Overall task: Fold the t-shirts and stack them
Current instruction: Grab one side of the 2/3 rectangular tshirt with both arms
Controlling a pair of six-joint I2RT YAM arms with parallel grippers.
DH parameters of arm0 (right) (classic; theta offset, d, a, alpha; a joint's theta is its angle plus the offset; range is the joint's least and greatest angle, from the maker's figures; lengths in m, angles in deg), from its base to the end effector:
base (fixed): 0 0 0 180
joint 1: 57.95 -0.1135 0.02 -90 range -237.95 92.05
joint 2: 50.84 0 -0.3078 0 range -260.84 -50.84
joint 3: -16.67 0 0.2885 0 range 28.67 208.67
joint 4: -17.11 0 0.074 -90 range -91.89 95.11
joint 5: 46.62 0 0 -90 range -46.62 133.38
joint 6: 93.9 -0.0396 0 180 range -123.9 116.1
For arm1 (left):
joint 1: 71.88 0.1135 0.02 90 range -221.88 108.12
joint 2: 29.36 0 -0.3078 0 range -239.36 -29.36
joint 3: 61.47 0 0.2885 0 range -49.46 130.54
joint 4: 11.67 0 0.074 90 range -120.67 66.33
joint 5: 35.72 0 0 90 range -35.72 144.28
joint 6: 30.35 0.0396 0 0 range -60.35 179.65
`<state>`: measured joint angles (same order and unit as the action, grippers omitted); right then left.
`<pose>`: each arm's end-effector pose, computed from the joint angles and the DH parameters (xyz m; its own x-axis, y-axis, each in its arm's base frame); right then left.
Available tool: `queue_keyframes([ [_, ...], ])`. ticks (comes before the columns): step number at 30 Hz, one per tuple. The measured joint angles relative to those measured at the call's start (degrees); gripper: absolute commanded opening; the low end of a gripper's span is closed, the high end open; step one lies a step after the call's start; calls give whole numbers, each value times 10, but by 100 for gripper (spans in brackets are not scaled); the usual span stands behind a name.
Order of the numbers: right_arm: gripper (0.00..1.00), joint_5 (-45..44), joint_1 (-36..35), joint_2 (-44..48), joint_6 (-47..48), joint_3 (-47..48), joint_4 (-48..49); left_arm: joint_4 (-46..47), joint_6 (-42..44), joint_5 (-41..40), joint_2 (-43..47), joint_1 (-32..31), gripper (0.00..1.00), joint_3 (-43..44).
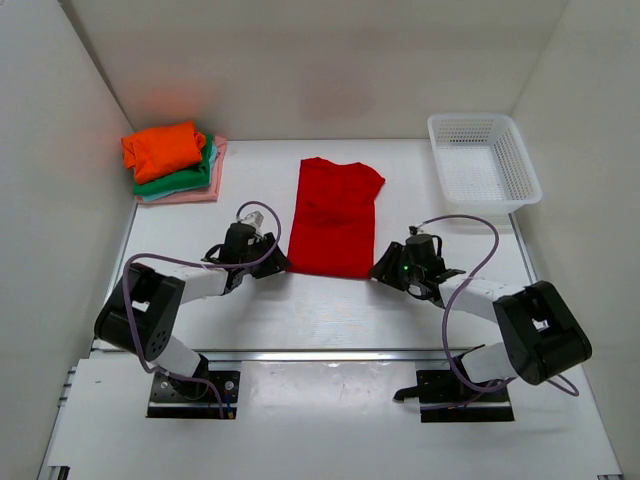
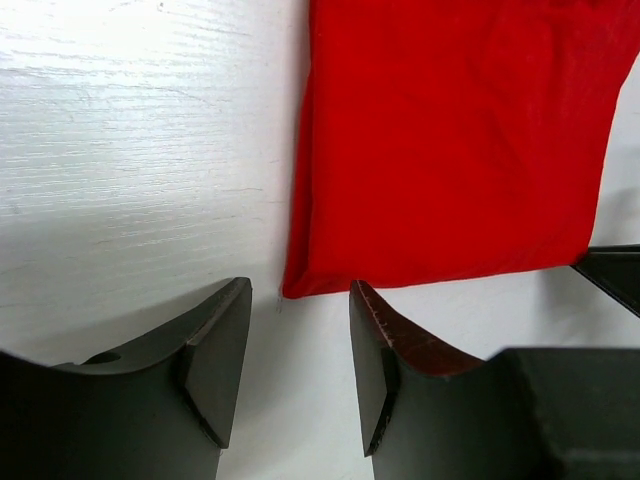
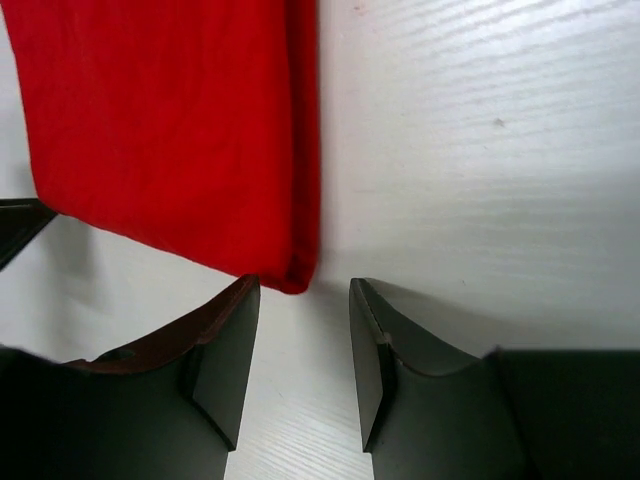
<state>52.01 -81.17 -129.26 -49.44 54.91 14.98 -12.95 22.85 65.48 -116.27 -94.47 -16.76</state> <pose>0.2387 0.1089 0.1527 -0.7843 0.4314 -0.4459 0.0971 0.7952 0.5986 0.2731 -0.1220 0.1494 -0.8124 -0.2984 -0.5010 0.0254 0.8402 -0.5417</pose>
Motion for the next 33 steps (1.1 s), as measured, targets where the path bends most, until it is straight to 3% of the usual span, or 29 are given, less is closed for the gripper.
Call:
queue_keyframes([
  [6,39,23,-1,-37,-19,4,54,37,-14,0,-30,-9,54,4],
  [8,39,29,-3,-52,-23,10,69,52,-21,3,-46,-10,49,12],
  [10,17,35,-7,-65,-24,12,85,67,-31,4,-62,-11,9,18],
  [11,2,37,-7,-72,-25,12,87,72,-34,1,-71,-12,0,19],
  [19,0,45,-25,-77,-24,19,66,79,-48,22,-60,-11,0,-6],
  [28,1,46,-132,110,-5,-60,-87,-63,-75,55,180,-100,0,-154],
  [33,0,70,-153,223,-10,-108,-155,-129,-106,68,274,-121,0,-189],
])
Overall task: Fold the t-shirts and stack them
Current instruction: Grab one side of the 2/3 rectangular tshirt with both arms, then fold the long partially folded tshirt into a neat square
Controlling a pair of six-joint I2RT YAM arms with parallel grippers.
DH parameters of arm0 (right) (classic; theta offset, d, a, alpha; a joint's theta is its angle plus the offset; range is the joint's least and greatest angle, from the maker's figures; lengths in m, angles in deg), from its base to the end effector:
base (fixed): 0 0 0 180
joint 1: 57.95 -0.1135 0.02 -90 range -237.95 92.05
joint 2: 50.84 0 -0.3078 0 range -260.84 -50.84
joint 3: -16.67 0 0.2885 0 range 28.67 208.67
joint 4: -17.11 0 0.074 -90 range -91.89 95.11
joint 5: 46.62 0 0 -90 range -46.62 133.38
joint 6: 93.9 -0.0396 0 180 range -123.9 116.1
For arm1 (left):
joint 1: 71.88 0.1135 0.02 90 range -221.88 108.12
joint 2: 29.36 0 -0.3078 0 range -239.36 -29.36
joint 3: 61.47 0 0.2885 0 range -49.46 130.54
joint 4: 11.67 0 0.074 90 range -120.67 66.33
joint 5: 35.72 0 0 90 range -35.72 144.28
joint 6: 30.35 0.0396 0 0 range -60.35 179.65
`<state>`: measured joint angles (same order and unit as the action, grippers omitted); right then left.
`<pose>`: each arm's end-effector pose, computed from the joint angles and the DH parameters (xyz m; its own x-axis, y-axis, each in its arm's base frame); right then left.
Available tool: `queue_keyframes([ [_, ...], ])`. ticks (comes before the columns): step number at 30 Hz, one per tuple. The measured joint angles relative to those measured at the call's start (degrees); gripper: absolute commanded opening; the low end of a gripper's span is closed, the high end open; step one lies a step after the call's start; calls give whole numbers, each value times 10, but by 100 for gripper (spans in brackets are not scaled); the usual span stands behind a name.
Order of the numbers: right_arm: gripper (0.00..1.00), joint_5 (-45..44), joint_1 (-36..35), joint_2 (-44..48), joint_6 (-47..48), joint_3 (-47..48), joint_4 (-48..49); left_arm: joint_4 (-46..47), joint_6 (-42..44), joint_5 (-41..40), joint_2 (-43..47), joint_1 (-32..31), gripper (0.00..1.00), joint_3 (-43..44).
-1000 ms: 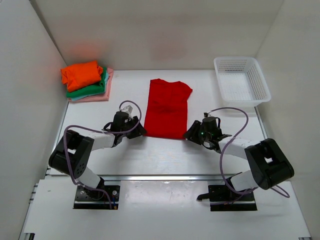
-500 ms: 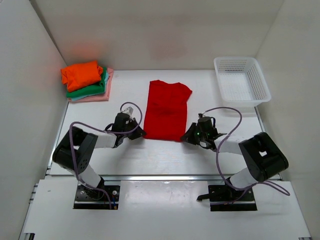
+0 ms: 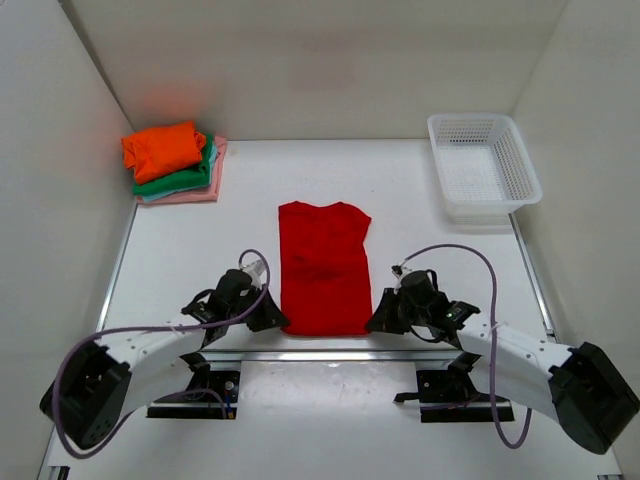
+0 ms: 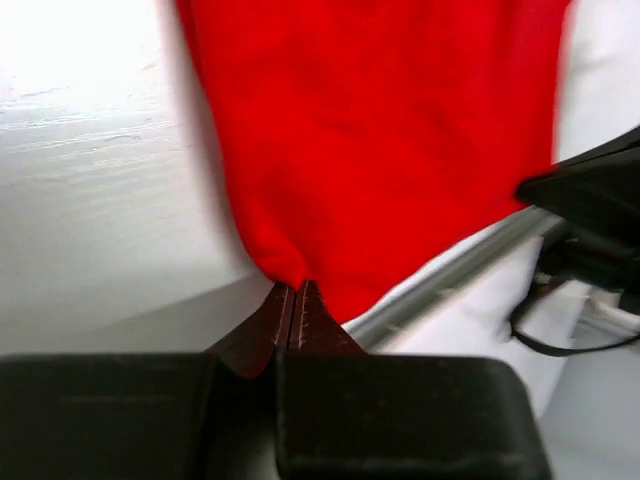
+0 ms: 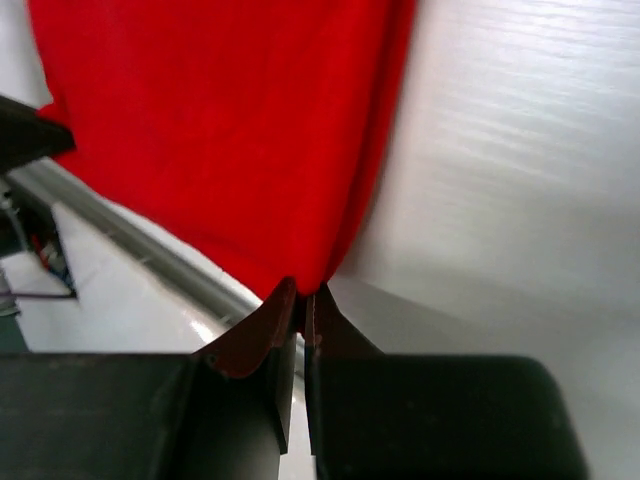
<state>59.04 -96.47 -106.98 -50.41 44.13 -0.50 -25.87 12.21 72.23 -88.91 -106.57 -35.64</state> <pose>0.1335 0.1199 0.1496 -0.9302 0.1524 -0.3340 -0.1028 0.7651 0.6356 0.1401 -0.1118 0.1358 -0.9367 -0.2039 -0.2848 0.0316 0.7607 -0.6483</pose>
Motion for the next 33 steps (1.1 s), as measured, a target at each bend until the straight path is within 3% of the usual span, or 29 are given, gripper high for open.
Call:
queue_keyframes([
  [4,1,49,46,32,26,20,-44,-41,-21,5,76,40,0,11],
  [7,0,103,116,5,61,73,-62,-59,-28,13,68,74,0,56],
  [13,0,188,212,-143,137,235,-85,-60,-28,16,-57,110,0,206],
  [23,0,234,273,-398,199,545,-87,-42,-30,2,-328,184,0,486],
  [25,1,237,284,-460,198,609,-71,-33,-30,-2,-392,196,10,546],
  [26,12,239,289,-494,197,642,-66,-31,-28,-4,-421,201,25,573],
  [27,20,240,293,-526,194,674,-64,-29,-25,-7,-451,206,20,598],
  [28,34,242,297,-563,193,710,-56,-23,-29,-7,-480,212,20,620],
  [29,38,242,299,-603,192,750,-50,-16,-31,-5,-508,218,24,638],
  [30,40,241,301,-636,191,782,-48,-10,-33,-3,-532,224,38,649],
  [31,45,239,304,-671,191,821,-49,0,-39,1,-560,232,45,661],
  [33,42,233,309,-732,197,892,-63,11,-45,8,-604,247,50,679],
])
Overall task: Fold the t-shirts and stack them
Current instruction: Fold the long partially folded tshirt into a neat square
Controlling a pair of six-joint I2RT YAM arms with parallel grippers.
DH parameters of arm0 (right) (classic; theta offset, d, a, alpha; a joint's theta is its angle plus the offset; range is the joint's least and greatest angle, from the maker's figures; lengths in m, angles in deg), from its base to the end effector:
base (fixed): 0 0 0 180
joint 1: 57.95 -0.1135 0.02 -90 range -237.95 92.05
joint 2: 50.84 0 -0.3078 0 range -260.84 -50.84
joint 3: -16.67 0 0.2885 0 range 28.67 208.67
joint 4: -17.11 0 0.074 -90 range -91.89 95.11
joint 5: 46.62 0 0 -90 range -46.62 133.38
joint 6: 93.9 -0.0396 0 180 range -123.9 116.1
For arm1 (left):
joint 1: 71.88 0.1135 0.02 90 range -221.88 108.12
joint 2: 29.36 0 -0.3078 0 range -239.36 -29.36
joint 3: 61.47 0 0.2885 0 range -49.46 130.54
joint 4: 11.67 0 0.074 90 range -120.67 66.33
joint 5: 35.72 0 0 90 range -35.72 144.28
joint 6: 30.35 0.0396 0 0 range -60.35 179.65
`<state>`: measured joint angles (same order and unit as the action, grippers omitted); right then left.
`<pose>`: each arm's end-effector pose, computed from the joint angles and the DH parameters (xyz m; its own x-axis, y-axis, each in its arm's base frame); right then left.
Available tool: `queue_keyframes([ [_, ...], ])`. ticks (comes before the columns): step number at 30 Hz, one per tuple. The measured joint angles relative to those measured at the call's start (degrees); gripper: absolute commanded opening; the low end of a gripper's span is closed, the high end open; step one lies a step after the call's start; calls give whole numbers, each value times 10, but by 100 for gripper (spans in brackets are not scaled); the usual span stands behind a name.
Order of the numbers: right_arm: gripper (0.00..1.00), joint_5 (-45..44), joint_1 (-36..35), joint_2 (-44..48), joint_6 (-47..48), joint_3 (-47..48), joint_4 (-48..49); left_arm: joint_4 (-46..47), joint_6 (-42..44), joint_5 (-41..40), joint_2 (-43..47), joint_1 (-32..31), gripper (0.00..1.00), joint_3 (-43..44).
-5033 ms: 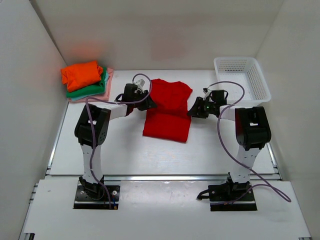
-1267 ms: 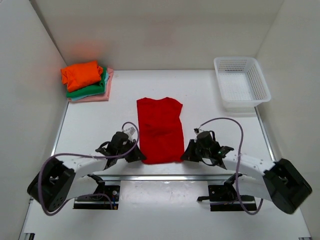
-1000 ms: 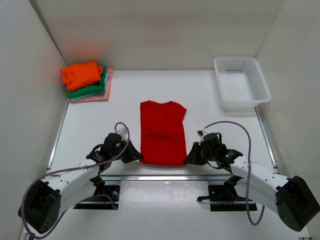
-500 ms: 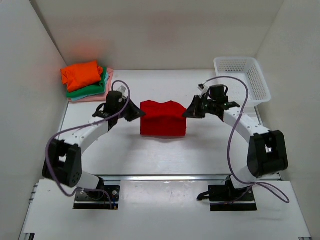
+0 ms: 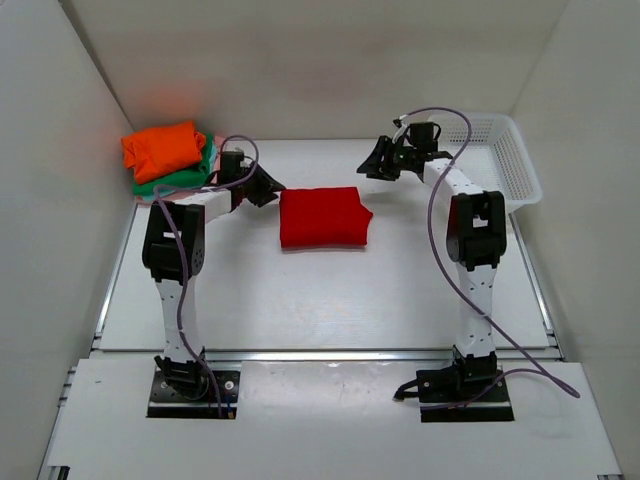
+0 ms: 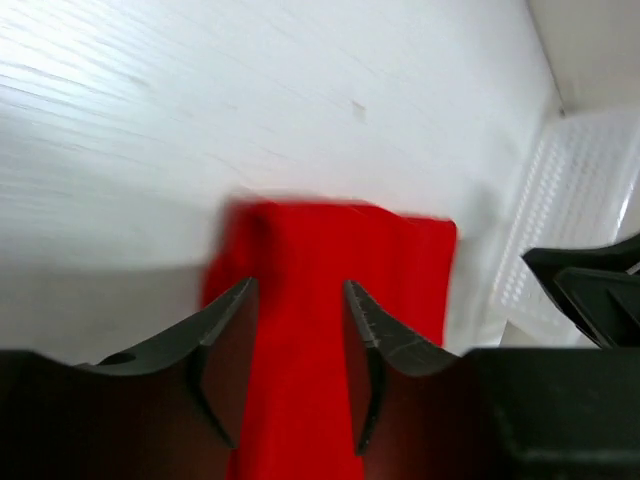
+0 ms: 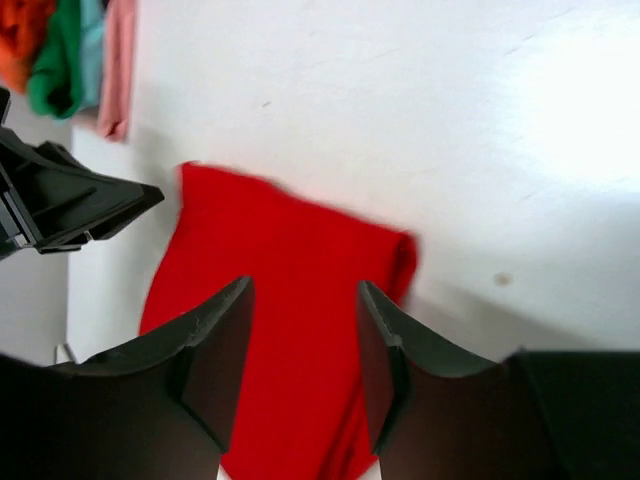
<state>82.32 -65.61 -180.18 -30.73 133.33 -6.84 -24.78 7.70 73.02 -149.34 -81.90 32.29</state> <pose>0.5722 0.1021 0.2257 -0.8001 0.2466 -0.5469 -0.2717 0.6638 0.6968 0.5087 -0.1028 0.1820 -0.7071 -0.6323 -0.3164 -0.2391 0.6350 -0.7346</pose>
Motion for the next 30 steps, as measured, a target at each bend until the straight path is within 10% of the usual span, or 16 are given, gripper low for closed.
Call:
queue_keyframes([
  [2,46,-12,6,-41,8,56,-25,6,0,3,-31,10,55,7],
  [5,53,-27,13,-44,24,71,-55,17,4,14,-42,26,99,0],
  [12,56,-55,25,104,48,-138,-42,64,33,32,57,26,97,-134],
  [17,56,-60,30,200,62,-239,-39,78,71,45,107,6,47,-170],
  [20,56,-66,31,246,71,-274,-37,9,125,17,103,-11,77,-130],
  [30,57,-86,61,389,90,-362,-37,-172,223,-93,57,-58,85,6],
])
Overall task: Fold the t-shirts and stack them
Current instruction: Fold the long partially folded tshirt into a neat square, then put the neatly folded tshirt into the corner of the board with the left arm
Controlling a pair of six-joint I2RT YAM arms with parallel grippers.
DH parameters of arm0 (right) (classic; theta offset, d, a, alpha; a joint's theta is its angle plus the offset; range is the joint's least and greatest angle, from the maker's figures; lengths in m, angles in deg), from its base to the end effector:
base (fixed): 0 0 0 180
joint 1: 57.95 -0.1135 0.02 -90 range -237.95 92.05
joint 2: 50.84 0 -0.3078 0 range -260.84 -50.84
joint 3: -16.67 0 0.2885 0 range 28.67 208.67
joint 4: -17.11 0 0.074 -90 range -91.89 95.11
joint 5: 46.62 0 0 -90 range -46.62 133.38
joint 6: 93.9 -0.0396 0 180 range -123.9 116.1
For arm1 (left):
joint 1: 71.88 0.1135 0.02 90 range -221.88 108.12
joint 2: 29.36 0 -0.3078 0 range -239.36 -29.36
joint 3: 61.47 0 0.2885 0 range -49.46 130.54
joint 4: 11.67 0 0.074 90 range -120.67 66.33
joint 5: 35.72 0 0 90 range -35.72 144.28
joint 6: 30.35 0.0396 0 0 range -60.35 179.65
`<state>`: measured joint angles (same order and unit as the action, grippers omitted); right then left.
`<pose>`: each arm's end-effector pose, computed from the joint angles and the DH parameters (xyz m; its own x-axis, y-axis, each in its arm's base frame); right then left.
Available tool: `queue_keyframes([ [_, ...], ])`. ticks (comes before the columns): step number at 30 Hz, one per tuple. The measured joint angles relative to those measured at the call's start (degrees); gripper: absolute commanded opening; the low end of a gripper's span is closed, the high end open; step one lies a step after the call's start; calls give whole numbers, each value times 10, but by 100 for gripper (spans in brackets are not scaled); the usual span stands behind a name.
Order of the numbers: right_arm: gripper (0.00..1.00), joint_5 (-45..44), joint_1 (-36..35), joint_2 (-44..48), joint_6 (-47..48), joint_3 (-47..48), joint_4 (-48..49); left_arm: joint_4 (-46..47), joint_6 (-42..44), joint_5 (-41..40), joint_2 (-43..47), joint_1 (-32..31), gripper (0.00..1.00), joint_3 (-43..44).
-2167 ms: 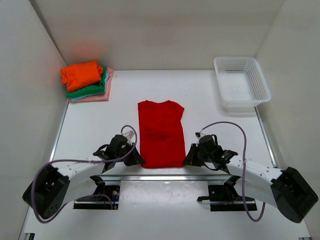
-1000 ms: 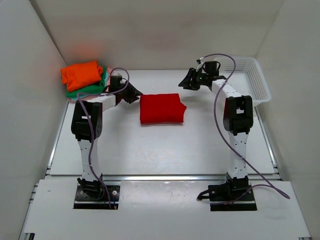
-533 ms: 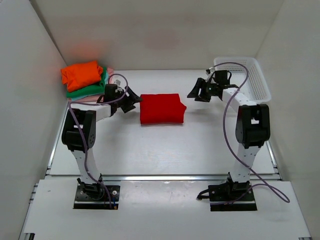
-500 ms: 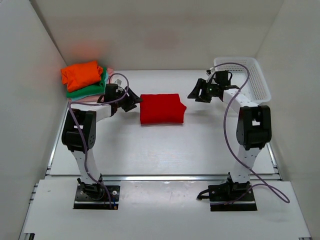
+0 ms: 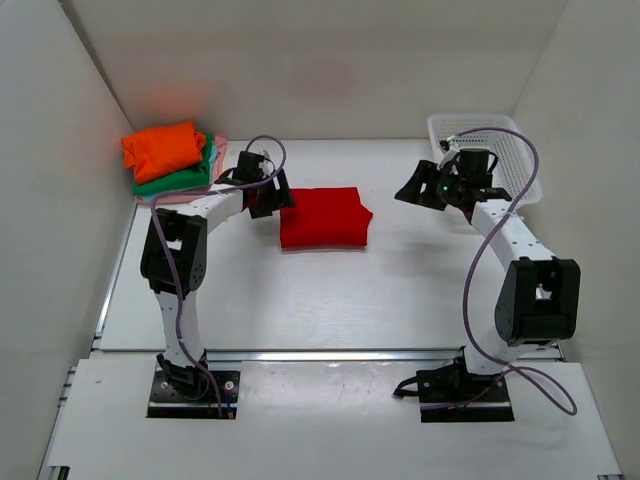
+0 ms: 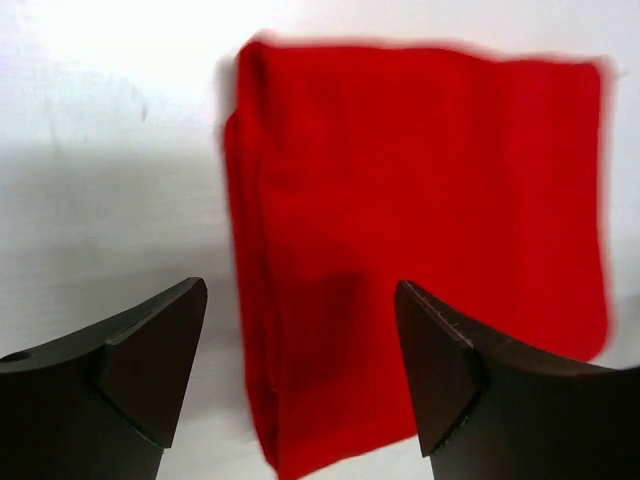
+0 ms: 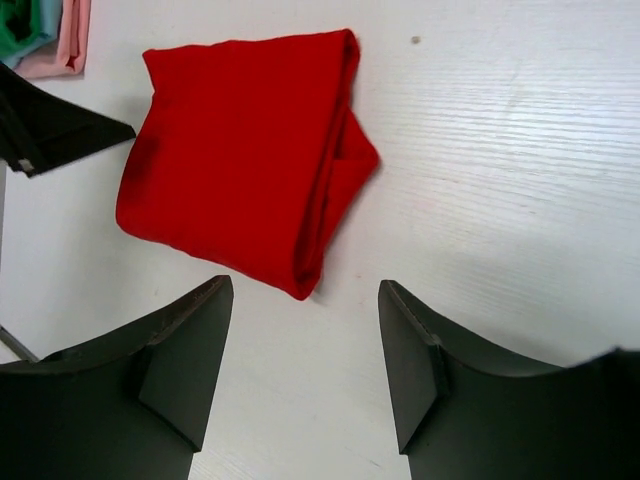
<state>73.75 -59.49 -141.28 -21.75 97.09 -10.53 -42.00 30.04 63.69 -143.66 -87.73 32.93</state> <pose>0.3914 0.0306 0.3050 -0.7111 0.2454 -0.6589 -0.2157 0.8157 0.5367 0.4699 -0.1401 0.2089 -0.8257 -0.2723 -0.4941 -0.0436 0.9040 -0.4253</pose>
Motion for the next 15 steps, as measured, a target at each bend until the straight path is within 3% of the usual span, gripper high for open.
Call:
queue_keyframes([
  [5,57,-4,15,27,1,-24,9,-59,16,-14,-37,-4,90,7],
  [10,57,-1,21,40,-1,-57,16,-90,32,-41,-45,-23,68,21],
  [12,57,1,26,42,-2,-65,16,-103,37,-42,-57,-34,70,38],
  [15,58,1,36,43,-1,-68,16,-142,47,-49,-84,-51,81,91],
])
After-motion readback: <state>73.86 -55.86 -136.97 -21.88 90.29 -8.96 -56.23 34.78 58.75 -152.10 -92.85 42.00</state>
